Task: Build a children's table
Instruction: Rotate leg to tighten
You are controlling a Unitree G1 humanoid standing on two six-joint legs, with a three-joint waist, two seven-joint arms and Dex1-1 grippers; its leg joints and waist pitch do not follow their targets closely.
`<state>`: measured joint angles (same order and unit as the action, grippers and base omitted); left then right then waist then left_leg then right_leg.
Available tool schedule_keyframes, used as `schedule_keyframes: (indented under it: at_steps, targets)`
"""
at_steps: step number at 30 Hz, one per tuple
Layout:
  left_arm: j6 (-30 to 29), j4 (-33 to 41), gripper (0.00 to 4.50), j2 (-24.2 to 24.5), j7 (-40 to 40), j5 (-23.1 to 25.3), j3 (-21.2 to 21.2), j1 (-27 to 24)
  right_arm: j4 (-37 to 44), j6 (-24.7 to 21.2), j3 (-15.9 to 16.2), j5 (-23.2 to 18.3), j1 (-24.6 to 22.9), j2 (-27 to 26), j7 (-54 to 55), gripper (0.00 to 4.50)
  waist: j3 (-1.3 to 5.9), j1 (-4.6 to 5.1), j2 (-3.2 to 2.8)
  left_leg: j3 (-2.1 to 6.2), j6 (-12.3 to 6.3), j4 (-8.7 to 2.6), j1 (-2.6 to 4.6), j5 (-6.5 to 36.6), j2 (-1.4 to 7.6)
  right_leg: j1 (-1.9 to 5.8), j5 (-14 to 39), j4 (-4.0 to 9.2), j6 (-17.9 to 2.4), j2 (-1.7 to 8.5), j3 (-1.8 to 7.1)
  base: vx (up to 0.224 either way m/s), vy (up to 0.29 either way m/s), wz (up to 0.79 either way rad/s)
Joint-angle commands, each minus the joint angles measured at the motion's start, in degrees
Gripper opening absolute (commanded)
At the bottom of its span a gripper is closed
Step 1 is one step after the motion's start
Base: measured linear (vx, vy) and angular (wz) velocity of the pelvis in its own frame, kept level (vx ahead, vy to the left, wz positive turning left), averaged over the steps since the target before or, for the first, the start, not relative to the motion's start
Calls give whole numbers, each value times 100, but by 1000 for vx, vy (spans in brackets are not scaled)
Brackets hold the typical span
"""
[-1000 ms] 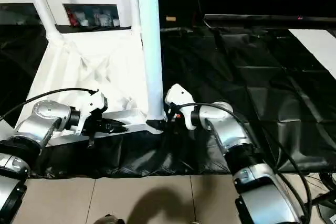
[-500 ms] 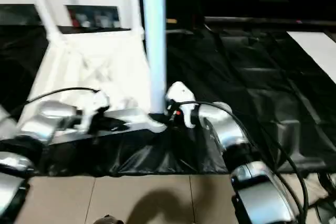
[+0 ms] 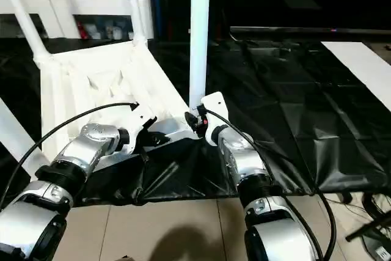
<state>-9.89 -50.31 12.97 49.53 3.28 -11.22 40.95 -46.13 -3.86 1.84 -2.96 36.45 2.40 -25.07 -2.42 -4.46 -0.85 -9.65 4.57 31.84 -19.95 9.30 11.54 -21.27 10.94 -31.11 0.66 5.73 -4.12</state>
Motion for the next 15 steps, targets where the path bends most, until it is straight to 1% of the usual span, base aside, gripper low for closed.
schedule_keyframes:
  at_steps: [1,2,3,4,5,6,7,8,9,10,11,12,13,14,15]
  targets:
    - [142,86,0,-205,-311,-73,32,71,-11,-44,566,-208,-84,-519,-1065,269,225,67,43,145,83,-492,146,3443,97,32,3414,493,-370,282,32,0,0,0]
    - [173,107,0,-130,-183,-88,42,54,6,-6,518,-249,-75,-421,-1218,269,234,67,81,148,63,-518,90,3306,110,72,3308,456,-389,295,58,0,0,0]
    - [373,178,0,34,226,-141,34,-4,68,37,446,-351,-68,-201,-1612,296,246,51,106,121,22,-508,76,3091,110,52,3214,449,-463,321,100,0,0,0]
    - [398,221,0,81,354,-157,43,-30,80,53,411,-361,-62,-137,-1744,311,256,44,102,120,9,-505,71,3007,112,58,3129,431,-508,331,113,0,0,0]
    - [494,261,0,141,534,-191,41,-56,87,83,413,-362,-56,-44,-1902,311,258,45,97,112,1,-509,60,2926,122,60,3008,415,-565,328,131,0,0,0]
    - [679,342,0,260,888,-259,39,-110,95,146,423,-359,-42,142,-2216,330,276,28,132,100,-50,-507,23,2674,131,85,2679,369,-692,335,150,0,0,0]
    - [650,408,0,323,1056,-311,50,-141,127,179,439,-370,-46,255,-2408,330,286,5,141,58,-103,-494,9,2421,150,71,2291,323,-836,327,186,0,0,0]
    - [590,448,0,382,1155,-351,64,-156,155,195,451,-397,-44,361,-2581,343,286,-10,147,35,-124,-483,12,2312,152,63,2118,293,-919,316,196,0,0,0]
    - [687,505,0,468,1350,-382,42,-178,197,189,471,-439,-34,487,-2825,358,266,-52,168,-12,-186,-456,25,2182,142,42,2042,278,-1010,300,210,0,0,0]
    - [731,540,0,524,1494,-411,29,-189,208,201,490,-448,-20,570,-2982,365,260,-92,171,-32,-207,-436,17,2099,148,37,2113,254,-1033,307,226,0,0,0]
    - [726,603,0,604,1683,-459,18,-201,205,231,533,-425,10,701,-3206,365,267,-105,183,-42,-207,-423,8,2029,151,42,2108,241,-1043,313,230,0,0,0]
    - [760,645,0,667,1876,-523,26,-207,155,349,602,-339,48,821,-3351,376,288,-132,203,-50,-209,-399,-23,1821,146,62,1942,185,-1067,309,238,0,0,0]
    - [769,703,0,736,2057,-575,32,-215,80,474,665,-225,99,950,-3449,396,299,-169,224,-84,-245,-370,15,1693,165,13,1760,166,-1145,312,244,51,-49,5]
    - [769,703,0,736,2057,-575,32,-215,80,474,665,-225,99,950,-3449,396,302,-178,229,-90,-251,-355,8,1633,162,20,1697,143,-1179,306,242,64,-54,7]
    - [823,744,0,785,2190,-595,35,-223,33,542,695,-162,132,1033,-3577,396,299,-228,230,-123,-275,-320,-14,1498,162,4,1610,110,-1225,296,255,64,-54,7]
